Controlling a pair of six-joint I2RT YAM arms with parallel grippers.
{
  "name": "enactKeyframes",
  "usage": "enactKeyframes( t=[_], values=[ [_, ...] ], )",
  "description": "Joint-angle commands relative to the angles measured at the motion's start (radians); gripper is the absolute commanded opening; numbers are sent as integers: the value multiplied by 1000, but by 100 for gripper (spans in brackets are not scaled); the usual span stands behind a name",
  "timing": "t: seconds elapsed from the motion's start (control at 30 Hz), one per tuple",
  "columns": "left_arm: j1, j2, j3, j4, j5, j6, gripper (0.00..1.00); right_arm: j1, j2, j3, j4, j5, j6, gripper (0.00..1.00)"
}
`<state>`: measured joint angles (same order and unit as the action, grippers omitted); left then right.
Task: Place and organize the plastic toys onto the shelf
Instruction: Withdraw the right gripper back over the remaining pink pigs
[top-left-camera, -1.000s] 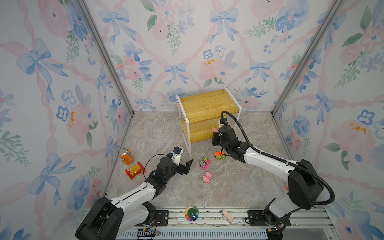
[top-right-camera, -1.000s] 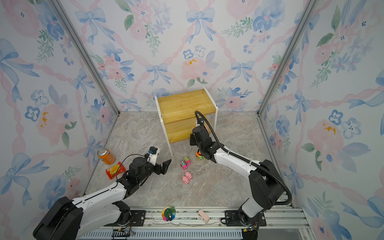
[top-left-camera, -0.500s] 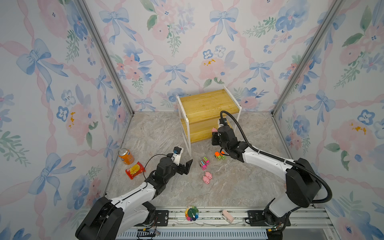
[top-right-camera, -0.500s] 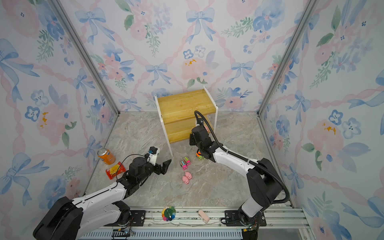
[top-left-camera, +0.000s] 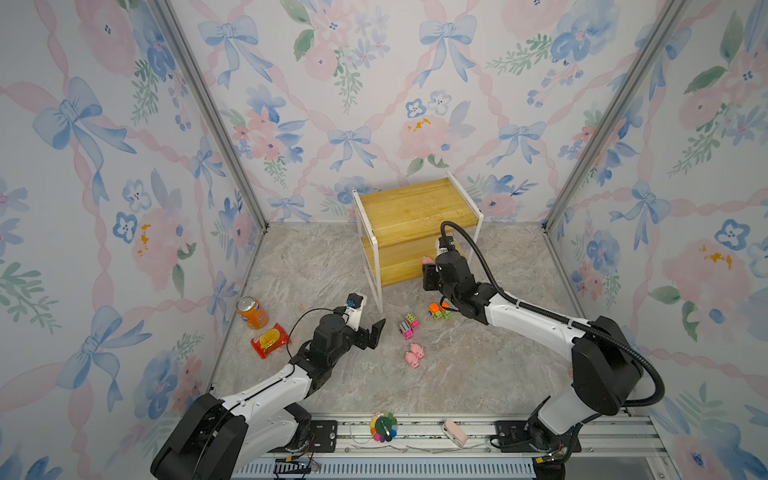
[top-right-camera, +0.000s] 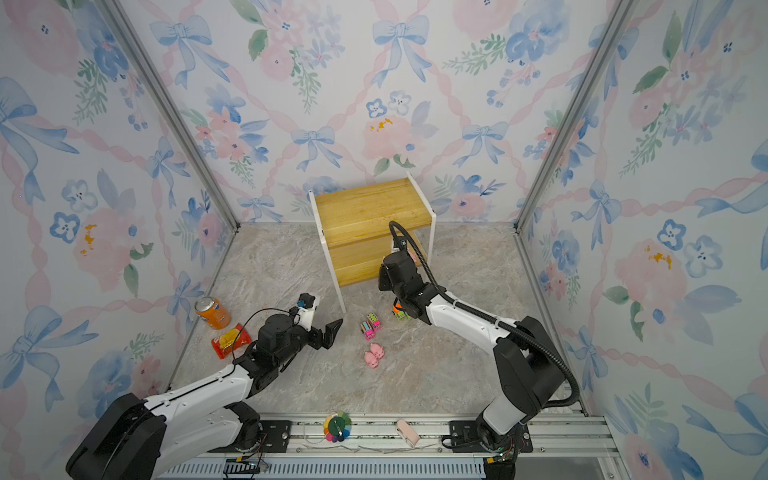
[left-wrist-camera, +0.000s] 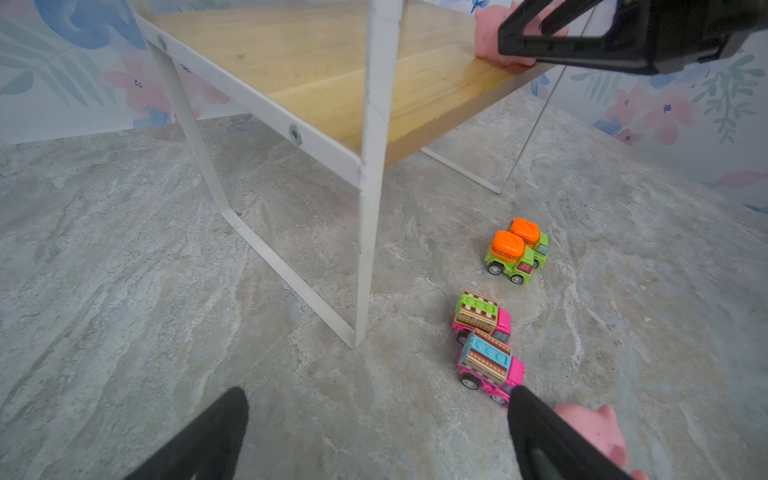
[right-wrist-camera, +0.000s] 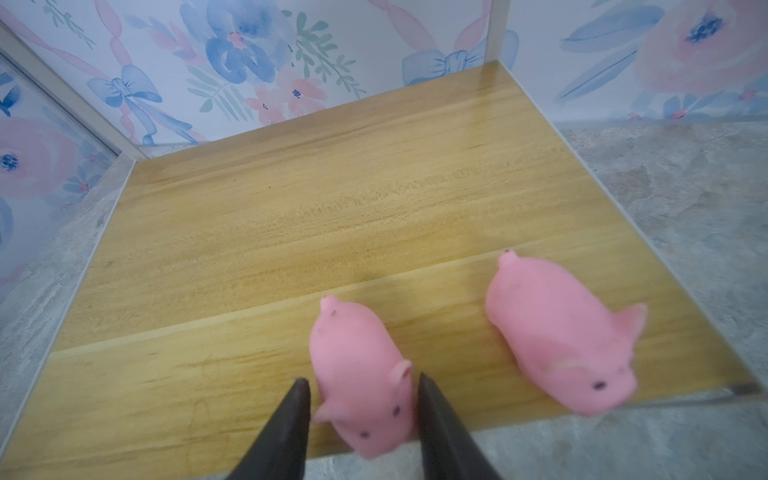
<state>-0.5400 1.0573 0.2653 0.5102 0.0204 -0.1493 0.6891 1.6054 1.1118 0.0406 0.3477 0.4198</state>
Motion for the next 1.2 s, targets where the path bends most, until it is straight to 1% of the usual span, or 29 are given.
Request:
enactKeyframes(
  t=[0.0,0.17,0.27,0.43,0.5,0.57,0.63,0.7,0.77,0.87,1.0,1.17],
  values=[
    [7,-7,-9,20,5,17,98,-2,-39,-21,-28,-7,6,48],
    [6,-6,-8,21,4,18,98,1,-74,-33,-55,-9,0,53],
    [7,-9,-10,20,6,19,98,1,-111,-45,-91,-43,-12,57],
    [7,-11,-11,20,4,19,98,-6,-188,-50,-275,-176,-113,63],
    [7,-7,-11,20,2,19,98,-7,-238,-76,-333,-264,-162,64],
    [8,1,-8,21,3,18,98,-6,-293,-113,-374,-351,-204,65],
    [8,7,-5,21,6,18,98,-2,-350,-164,-385,-403,-217,66],
    [7,11,-5,21,9,18,98,1,-403,-229,-370,-454,-225,65],
    [6,13,-4,21,7,19,98,9,-441,-300,-337,-475,-229,61],
    [6,13,-4,21,4,19,98,35,-472,-420,-240,-489,-228,59],
    [8,20,-3,20,2,19,98,74,-453,-547,-79,-466,-193,58],
    [7,29,-4,20,2,17,98,141,-380,-612,29,-398,-163,58]
  ],
)
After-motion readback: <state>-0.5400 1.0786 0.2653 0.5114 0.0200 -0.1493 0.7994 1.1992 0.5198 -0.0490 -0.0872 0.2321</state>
